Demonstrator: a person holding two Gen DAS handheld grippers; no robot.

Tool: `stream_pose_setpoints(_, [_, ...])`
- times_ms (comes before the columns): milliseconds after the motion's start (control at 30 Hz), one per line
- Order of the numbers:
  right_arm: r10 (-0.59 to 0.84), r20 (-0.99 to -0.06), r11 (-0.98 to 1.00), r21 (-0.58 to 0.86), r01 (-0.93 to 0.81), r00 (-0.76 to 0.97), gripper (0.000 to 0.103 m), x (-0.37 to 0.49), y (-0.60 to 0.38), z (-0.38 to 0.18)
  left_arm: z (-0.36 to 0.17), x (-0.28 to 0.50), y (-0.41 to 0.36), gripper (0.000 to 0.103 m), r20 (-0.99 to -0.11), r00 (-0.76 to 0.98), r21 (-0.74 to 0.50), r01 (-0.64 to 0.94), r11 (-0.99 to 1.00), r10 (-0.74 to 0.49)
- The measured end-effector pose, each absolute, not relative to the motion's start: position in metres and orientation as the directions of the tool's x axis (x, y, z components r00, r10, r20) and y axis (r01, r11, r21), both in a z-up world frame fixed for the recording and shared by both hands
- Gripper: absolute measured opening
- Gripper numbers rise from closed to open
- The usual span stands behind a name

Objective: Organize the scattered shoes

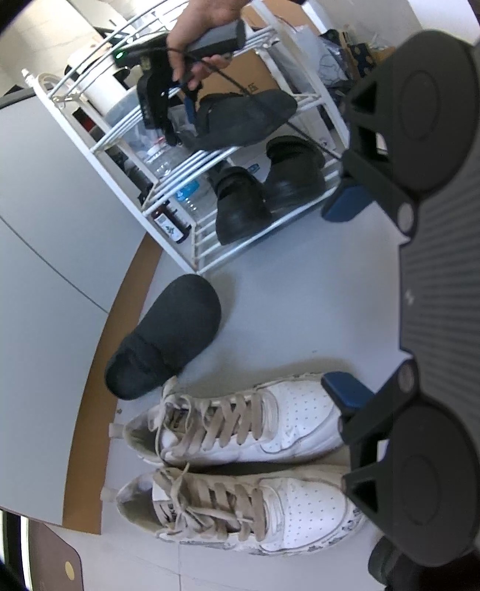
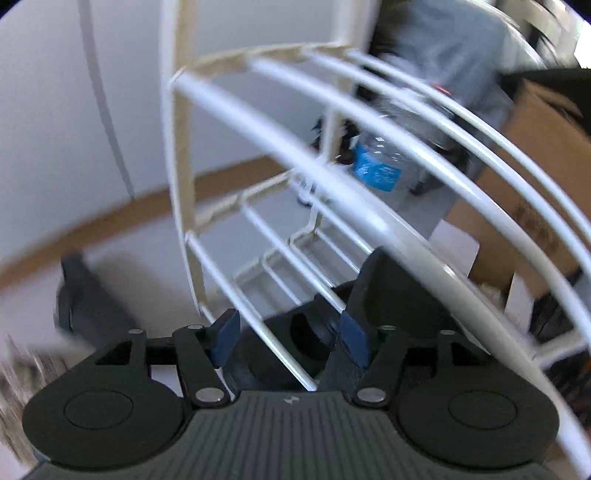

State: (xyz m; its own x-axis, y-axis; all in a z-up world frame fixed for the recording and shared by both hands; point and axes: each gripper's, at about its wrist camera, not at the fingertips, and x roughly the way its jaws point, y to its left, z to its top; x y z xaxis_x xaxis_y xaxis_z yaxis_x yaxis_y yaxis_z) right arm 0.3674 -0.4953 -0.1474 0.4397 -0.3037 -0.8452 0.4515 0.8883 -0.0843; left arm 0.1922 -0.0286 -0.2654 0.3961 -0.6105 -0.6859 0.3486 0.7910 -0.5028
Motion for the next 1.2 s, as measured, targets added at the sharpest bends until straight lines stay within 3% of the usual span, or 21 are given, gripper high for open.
stream_pose_setpoints(167, [-0.312, -0.856, 0.894, -0.118, 0.432, 0.412, 0.061, 0.373, -0.490, -0.145, -0.265, 0.191, -0.028, 0.090, -0.685, 0.394, -0.505, 0.349, 0.789, -0.613])
stream_pose_setpoints(267, [-0.361, -0.846, 0.902, -0.211, 0.377, 0.391, 0.056, 0.369, -0.480, -0.149, -0.265, 0.190, -0.028, 0.090, -0.684, 0.392, -0.507, 0.351, 0.787, -0.615])
stream_pose_setpoints(433, [-0.460, -0.801, 0.885, -0.377, 0.273, 0.384, 0.056, 0.363, -0.463, -0.163, -0.264, 0.188, -0.029, 0.090, -0.682, 0.389, -0.510, 0.355, 0.784, -0.619])
stream_pose_setpoints(667, [-0.595, -0.719, 0.801, -0.567, 0.191, 0.360, 0.074, 0.376, -0.446, -0.188, -0.268, 0.190, -0.027, 0.090, -0.684, 0.380, -0.512, 0.356, 0.782, -0.622])
stream_pose_setpoints(900, [-0.701, -0.646, 0.706, -0.688, 0.168, 0.301, 0.085, 0.383, -0.441, -0.209, -0.272, 0.192, -0.030, 0.090, -0.686, 0.370, -0.520, 0.353, 0.778, -0.626])
stream_pose_setpoints(967, [-0.724, -0.637, 0.686, -0.706, 0.176, 0.265, 0.094, 0.386, -0.445, -0.217, -0.272, 0.193, -0.029, 0.090, -0.686, 0.370, -0.520, 0.352, 0.778, -0.626])
stream_pose_setpoints(1067, [-0.729, -0.650, 0.684, -0.699, 0.207, 0.216, 0.094, 0.385, -0.460, -0.222, -0.272, 0.193, -0.028, 0.090, -0.687, 0.371, -0.520, 0.350, 0.779, -0.625])
stream_pose_setpoints(1100, [-0.727, -0.653, 0.686, -0.693, 0.222, 0.211, 0.093, 0.383, -0.466, -0.221, -0.273, 0.193, -0.028, 0.090, -0.687, 0.372, -0.520, 0.349, 0.779, -0.625])
stream_pose_setpoints(1133, [-0.725, -0.655, 0.689, -0.686, 0.233, 0.215, 0.086, 0.382, -0.469, -0.220, -0.273, 0.193, -0.027, 0.090, -0.687, 0.372, -0.520, 0.349, 0.779, -0.625])
stream_pose_setpoints(1167, [-0.713, -0.661, 0.701, -0.674, 0.233, 0.234, 0.066, 0.379, -0.471, -0.215, -0.273, 0.193, -0.027, 0.090, -0.687, 0.372, -0.520, 0.348, 0.780, -0.625])
stream_pose_setpoints(1200, [-0.696, -0.669, 0.718, -0.658, 0.228, 0.260, 0.059, 0.374, -0.472, -0.207, -0.273, 0.193, -0.027, 0.090, -0.687, 0.372, -0.521, 0.348, 0.780, -0.624])
